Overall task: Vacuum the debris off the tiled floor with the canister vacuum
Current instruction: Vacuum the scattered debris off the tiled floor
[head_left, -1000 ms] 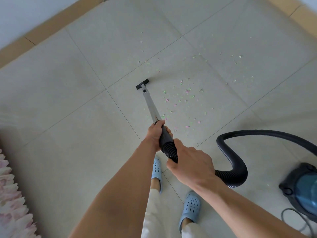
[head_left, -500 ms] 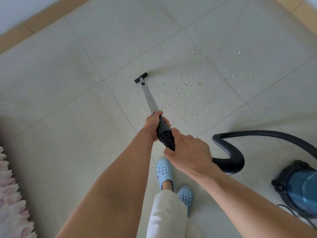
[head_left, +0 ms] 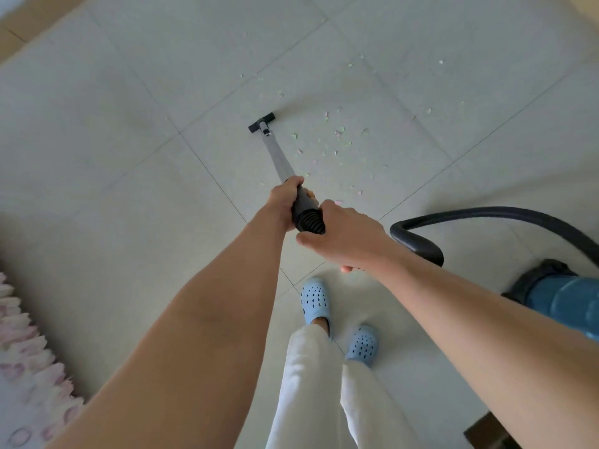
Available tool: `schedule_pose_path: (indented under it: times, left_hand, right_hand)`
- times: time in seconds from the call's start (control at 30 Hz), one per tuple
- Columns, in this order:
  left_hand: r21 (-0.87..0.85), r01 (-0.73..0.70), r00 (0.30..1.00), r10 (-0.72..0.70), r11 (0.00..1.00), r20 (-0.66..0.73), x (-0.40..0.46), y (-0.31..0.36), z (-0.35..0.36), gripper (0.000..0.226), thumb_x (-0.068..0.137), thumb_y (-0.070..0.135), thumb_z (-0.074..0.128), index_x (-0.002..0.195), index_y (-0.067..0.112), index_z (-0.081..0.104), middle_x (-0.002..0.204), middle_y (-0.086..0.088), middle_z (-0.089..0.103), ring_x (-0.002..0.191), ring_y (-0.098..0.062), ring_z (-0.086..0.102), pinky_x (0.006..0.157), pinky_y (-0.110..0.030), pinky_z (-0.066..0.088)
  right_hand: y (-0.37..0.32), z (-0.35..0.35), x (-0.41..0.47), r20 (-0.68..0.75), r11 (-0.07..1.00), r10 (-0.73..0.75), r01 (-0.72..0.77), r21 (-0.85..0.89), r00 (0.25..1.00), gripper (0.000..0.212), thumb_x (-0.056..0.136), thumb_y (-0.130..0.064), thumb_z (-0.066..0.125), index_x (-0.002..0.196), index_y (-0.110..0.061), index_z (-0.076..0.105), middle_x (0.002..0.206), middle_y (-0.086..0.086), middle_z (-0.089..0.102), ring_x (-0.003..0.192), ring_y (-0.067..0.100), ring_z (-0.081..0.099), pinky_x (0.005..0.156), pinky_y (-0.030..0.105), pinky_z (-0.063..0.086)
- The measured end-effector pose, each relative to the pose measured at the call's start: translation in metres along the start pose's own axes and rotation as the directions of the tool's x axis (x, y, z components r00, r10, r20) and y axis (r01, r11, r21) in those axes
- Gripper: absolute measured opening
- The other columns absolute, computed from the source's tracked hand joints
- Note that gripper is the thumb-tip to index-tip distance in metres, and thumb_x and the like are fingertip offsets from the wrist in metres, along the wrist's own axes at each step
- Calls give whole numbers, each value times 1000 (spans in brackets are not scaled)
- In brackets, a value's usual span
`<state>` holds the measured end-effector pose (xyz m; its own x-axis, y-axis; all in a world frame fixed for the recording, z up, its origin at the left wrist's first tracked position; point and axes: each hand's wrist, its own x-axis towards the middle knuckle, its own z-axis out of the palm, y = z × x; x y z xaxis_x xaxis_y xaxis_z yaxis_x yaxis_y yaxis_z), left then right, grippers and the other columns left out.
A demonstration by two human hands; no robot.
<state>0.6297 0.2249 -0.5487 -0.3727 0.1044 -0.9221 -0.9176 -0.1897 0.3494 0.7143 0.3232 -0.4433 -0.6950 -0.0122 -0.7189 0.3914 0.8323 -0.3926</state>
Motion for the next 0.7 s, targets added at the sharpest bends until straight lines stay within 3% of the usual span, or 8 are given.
schedule_pose_path:
  times: [0.2,0.3,0.43,0.7]
  left_hand:
    - [-61,1,1000,-1,998,5,-4,-18,17,19,98,15,53,84,6,45,57,-8,49,35,-17,49,39,-19,46]
    - [-91,17,1000,-15,996,15,-7,-39,31,18,97,16,54,86,6,46,58,-7,50,39,-18,49,41,-21,47]
    - [-111,31,999,-29,993,23,-13,-68,55,19,95,18,56,85,5,46,56,-8,51,38,-19,50,42,-22,47]
    - [-75,-10,1000,9,997,-23,-24,-127,99,16,96,14,55,103,3,46,63,-9,49,48,-19,49,42,-22,48]
  right_hand:
    - [19,1,-12,-40,994,-10,6,-108,999,39,99,-43,49,124,-13,45,76,-3,45,61,21,50,57,32,34]
    - [39,2,-26,-56,990,-16,8,-142,998,41,100,-41,49,128,-11,46,86,1,50,78,28,53,67,35,37]
    - [71,2,-45,-55,987,-20,11,-163,998,45,100,-40,48,134,-11,43,93,3,54,82,28,53,69,35,38]
    - [141,5,-75,13,997,0,1,-71,1000,29,98,-40,48,114,-16,44,90,1,59,69,26,58,63,32,41]
